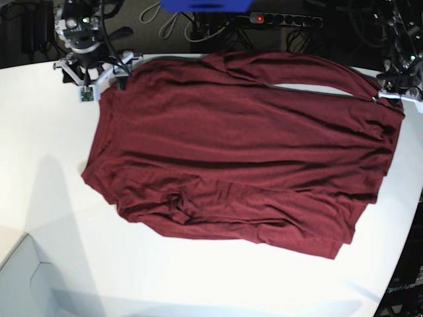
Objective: Layout the t-shirt on the table in an organized manner, then fold the t-shirt properly
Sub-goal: 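Open both grippers and release the shirt corners, then grasp the shirt corner again with the left gripper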
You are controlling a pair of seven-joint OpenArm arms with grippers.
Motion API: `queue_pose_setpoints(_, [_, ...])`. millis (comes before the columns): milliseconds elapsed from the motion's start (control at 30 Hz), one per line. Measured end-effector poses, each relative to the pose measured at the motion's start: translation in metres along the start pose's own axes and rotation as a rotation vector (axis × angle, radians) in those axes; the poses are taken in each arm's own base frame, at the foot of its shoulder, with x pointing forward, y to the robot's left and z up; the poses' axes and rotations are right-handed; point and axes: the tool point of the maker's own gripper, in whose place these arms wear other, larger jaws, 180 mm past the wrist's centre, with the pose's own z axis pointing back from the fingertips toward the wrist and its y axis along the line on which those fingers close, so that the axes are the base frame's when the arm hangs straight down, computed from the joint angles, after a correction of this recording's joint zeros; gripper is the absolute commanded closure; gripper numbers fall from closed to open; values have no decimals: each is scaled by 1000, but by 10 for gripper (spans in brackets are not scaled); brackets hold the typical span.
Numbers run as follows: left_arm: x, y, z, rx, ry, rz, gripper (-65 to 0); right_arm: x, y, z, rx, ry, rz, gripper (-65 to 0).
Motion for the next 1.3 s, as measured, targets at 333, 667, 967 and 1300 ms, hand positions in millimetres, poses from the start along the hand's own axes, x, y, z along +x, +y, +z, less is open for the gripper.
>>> queue_pose_setpoints(333, [44,3,10,10,-115,29,-148,0,0,-1,0,1,0,-447])
queue_pose_setpoints(667, [52,-6,-3,-6,-117,71,-152,5,-1,-3,-2,-7,1,-447])
queue_pose_setpoints(967, [53,1,-4,46,-116,6,-176,7,-5,-3,-7,-12,19,-447])
queue_pose_setpoints(1300, [61,-2,-6,58,-134,-11,-370,9,-5,-4,-8,-15,18,-448])
